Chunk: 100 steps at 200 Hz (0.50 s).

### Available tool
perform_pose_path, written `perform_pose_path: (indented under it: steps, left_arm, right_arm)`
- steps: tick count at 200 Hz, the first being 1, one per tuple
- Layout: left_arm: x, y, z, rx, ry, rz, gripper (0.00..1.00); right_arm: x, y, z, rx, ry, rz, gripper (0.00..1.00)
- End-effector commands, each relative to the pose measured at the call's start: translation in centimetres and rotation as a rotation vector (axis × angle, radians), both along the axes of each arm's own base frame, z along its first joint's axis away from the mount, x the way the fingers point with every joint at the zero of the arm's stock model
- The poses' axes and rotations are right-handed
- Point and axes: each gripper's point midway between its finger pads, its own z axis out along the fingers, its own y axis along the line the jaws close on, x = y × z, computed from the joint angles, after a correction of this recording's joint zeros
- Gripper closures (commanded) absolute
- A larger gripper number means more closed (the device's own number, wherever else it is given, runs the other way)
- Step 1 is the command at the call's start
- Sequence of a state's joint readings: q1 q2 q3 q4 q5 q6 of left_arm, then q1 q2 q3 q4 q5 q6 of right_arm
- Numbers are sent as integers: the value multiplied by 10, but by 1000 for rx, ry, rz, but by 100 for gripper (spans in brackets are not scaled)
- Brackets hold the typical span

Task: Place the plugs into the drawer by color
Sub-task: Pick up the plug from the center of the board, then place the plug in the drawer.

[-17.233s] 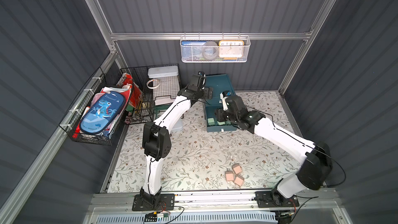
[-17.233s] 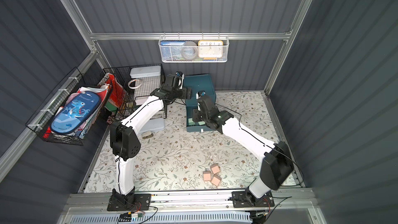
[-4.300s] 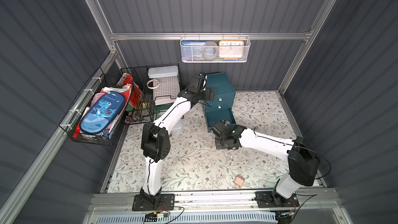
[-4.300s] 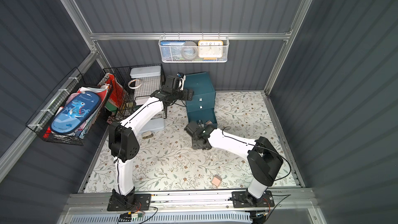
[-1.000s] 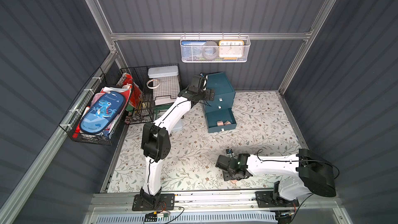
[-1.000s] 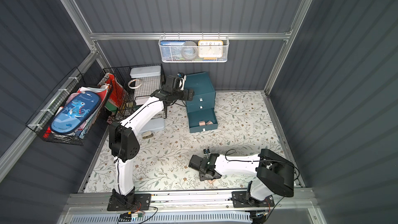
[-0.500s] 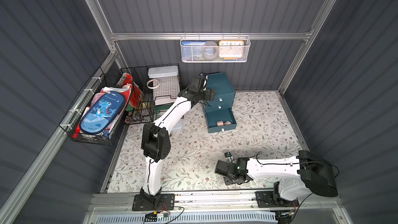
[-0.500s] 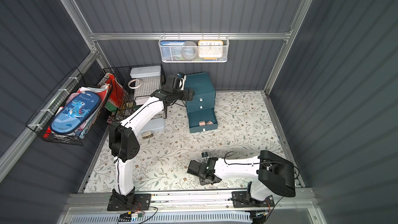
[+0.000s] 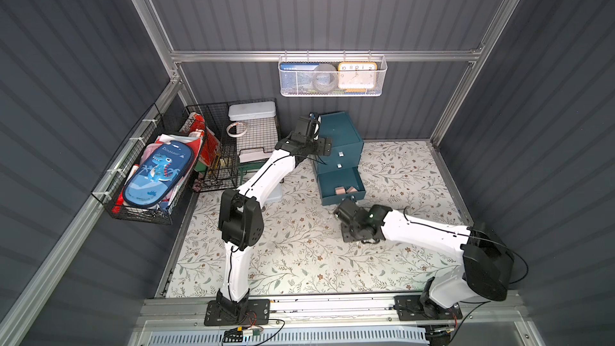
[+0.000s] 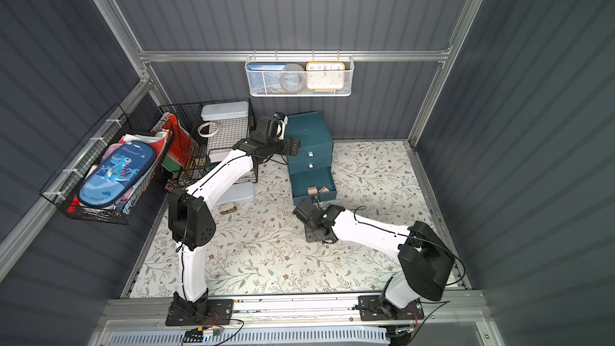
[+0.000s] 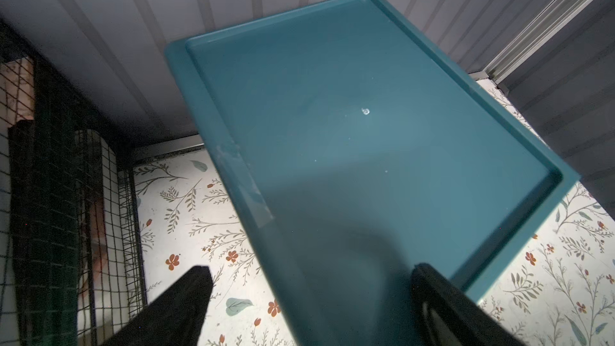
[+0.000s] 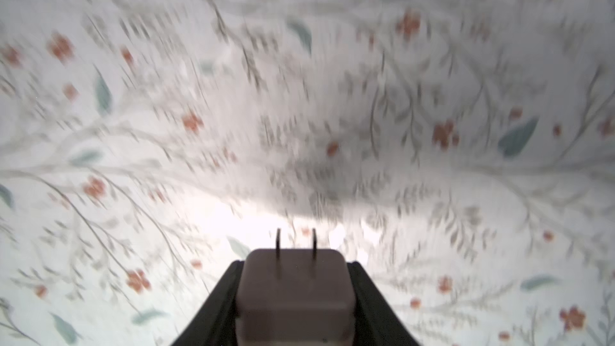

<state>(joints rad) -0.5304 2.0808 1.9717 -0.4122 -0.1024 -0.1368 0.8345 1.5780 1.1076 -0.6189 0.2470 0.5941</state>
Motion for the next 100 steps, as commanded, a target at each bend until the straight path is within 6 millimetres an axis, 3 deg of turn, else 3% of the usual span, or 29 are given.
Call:
perform_pose_path:
  steps: [1,28,45,100]
  left_arm:
    - [-40,12,-88,203,248,-59,2]
    - [-42,13,-91,204,253,-59,2]
    - [-42,13,-92,205,256,-60,2]
    - [-44,13,-93,205,262,-64,2]
  right_arm:
    - [65,18,20,3,-119,74,76]
    - [121,42,26,32,-202,79,76]
    - [143,52,26,41,-236,80,76]
    - [173,68,-3,43,-276,77,74]
